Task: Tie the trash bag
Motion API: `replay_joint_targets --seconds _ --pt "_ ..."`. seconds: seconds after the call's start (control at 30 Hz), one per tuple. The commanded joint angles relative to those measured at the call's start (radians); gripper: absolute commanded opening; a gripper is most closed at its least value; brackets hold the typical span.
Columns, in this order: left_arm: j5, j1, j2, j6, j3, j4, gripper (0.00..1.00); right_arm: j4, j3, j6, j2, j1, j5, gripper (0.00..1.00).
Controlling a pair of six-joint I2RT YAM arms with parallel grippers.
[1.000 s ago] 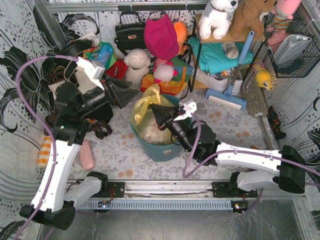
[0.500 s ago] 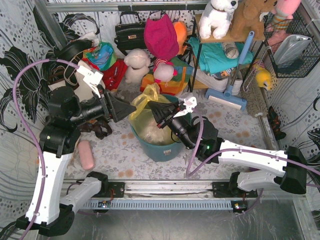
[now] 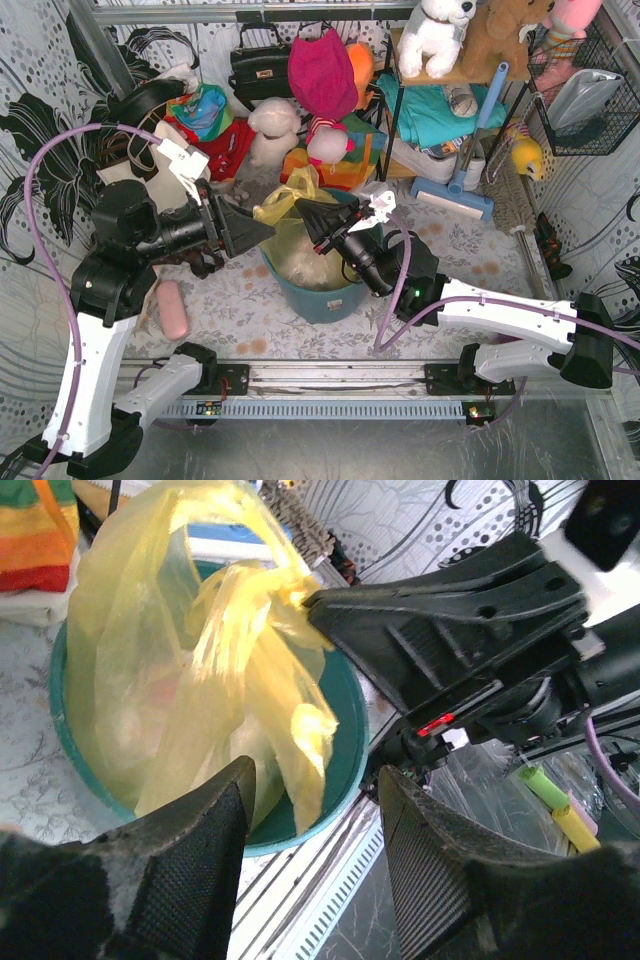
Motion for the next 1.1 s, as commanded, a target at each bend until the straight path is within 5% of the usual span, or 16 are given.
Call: replay_joint_targets --seconds 0.0,0.1,0.2,0.4,0.7,0.83,0.93,1.07 --pt "-0.073 -0.006 0.007 0.056 0.012 -0.07 0.58 -0.001 0.047 0.03 -0.002 -0.004 -0.013 0.0" --pt "-0.09 -0.006 0.013 0.061 0.02 -0.061 0.41 -0.038 0.066 0.044 -0.004 -0.004 -0.012 0.0" --pt "-0.071 -0.006 0.037 0.044 0.046 -0.018 0.34 -0.107 0.098 0.064 -0.008 -0.004 -0.004 0.0" --pt "-0.031 -0.006 0.066 0.02 0.077 0.063 0.08 -0.477 0.279 0.136 -0.013 -0.004 0.064 0.0" --pt "-0.038 -0.006 0.073 0.039 0.066 0.062 0.04 -1.082 0.613 0.269 -0.008 -0.004 0.128 0.0" --pt "-0.036 -0.006 0.066 0.031 0.05 0.077 0.04 -1.212 0.715 0.338 0.011 -0.004 0.11 0.0" --pt "-0.035 -0.006 0.066 0.024 0.042 0.086 0.04 -1.234 0.738 0.359 0.025 -0.004 0.078 0.27" --pt "-0.03 -0.006 0.064 0.014 0.036 0.101 0.04 -1.312 0.815 0.367 0.074 -0.004 0.056 0.44"
